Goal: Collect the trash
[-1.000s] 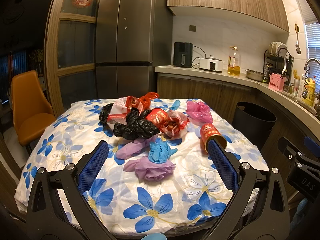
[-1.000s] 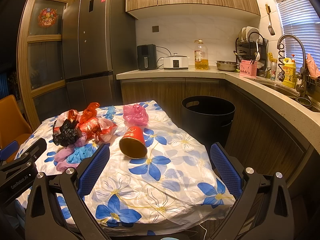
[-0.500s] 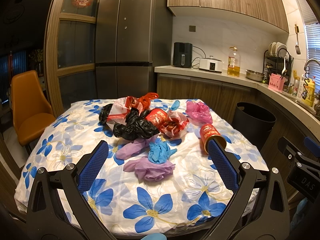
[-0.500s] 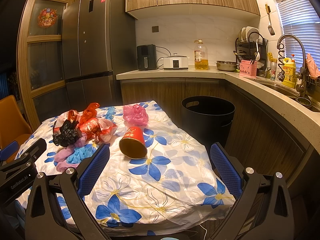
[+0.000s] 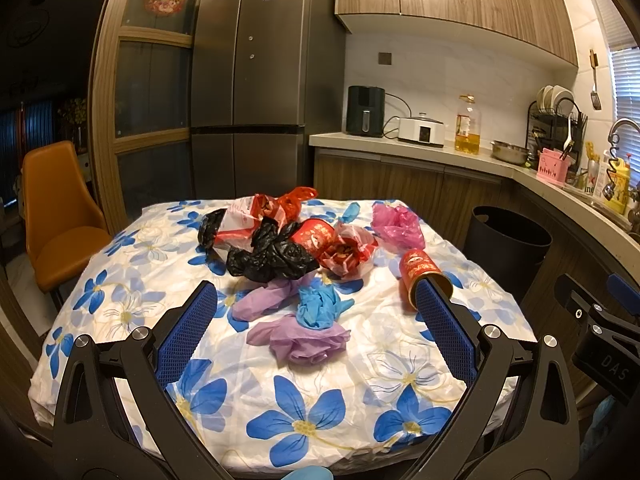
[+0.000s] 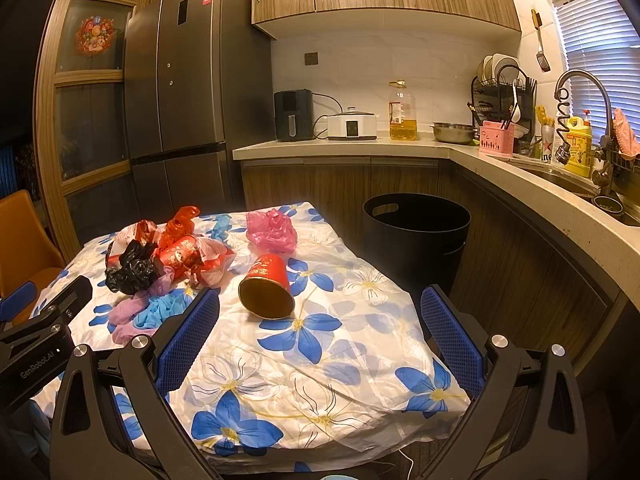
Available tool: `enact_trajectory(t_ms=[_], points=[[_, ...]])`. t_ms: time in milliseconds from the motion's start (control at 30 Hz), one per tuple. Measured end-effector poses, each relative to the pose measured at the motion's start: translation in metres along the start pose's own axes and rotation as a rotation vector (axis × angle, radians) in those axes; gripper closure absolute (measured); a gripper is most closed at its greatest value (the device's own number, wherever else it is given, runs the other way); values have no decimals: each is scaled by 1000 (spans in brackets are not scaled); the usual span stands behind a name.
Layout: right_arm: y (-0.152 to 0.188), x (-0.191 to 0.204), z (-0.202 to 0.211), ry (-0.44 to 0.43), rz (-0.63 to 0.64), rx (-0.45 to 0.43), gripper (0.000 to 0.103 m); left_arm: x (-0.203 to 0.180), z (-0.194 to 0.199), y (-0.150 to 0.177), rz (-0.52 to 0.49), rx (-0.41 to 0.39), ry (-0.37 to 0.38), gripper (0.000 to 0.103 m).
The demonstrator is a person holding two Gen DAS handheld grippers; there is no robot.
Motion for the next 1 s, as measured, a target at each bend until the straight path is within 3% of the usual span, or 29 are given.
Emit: enact_trajectory(t_ms=[733, 1000], points=[[-2, -2, -12, -9, -4, 12, 5, -4, -5, -3, 18, -18, 6, 6], [6, -3, -33, -37, 0, 16, 7, 16, -22, 19, 57, -46, -13, 7]])
Point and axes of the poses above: each gripper's, at about its wrist camera, not at the fingertips, and z roughly against the way its jaws point, x to its left, y to its underside, the point moved 9 cm from there along -z, roughly the way its jaws point, and after that the axes turned 10 degrees about -z, right-handed, at the moved point
